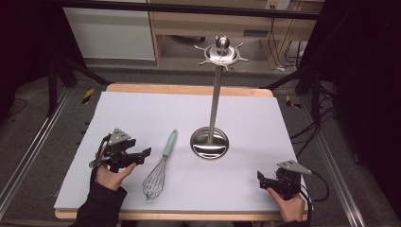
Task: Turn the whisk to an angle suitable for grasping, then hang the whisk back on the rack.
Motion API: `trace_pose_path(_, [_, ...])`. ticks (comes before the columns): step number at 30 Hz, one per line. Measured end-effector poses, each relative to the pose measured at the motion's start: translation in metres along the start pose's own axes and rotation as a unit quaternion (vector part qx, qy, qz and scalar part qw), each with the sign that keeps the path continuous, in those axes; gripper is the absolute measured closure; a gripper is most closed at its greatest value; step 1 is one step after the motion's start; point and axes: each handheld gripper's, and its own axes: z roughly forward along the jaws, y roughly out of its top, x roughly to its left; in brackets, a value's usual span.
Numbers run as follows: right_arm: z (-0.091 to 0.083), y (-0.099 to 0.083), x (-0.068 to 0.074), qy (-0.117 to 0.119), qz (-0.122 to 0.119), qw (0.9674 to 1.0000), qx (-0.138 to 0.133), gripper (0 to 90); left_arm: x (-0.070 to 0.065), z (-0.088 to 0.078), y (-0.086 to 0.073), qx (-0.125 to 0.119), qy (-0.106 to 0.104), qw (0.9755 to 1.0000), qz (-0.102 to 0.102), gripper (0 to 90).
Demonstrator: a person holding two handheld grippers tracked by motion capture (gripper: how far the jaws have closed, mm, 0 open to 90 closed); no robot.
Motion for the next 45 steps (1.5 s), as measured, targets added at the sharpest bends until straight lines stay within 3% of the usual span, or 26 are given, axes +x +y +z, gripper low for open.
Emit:
trace_pose_path(15, [0.0,0.0,0.001,0.002,-0.002,1.0,0.003,8.4,-0.022,0.011,0.026,0.039,-0.007,0.9985,0.038,29.7])
trace_pose_path(30, [0.001,0.0,0.001,0.008,-0.006,0.9999,0.011,8.4,-0.024,0.029,0.036,0.07,-0.009,0.997,0.03,31.9])
trace_pose_path(45, [0.003,-0.001,0.0,0.014,-0.008,0.9997,0.015,8.4,-0.025,0.05,0.045,0.114,-0.01,0.993,0.029,33.6])
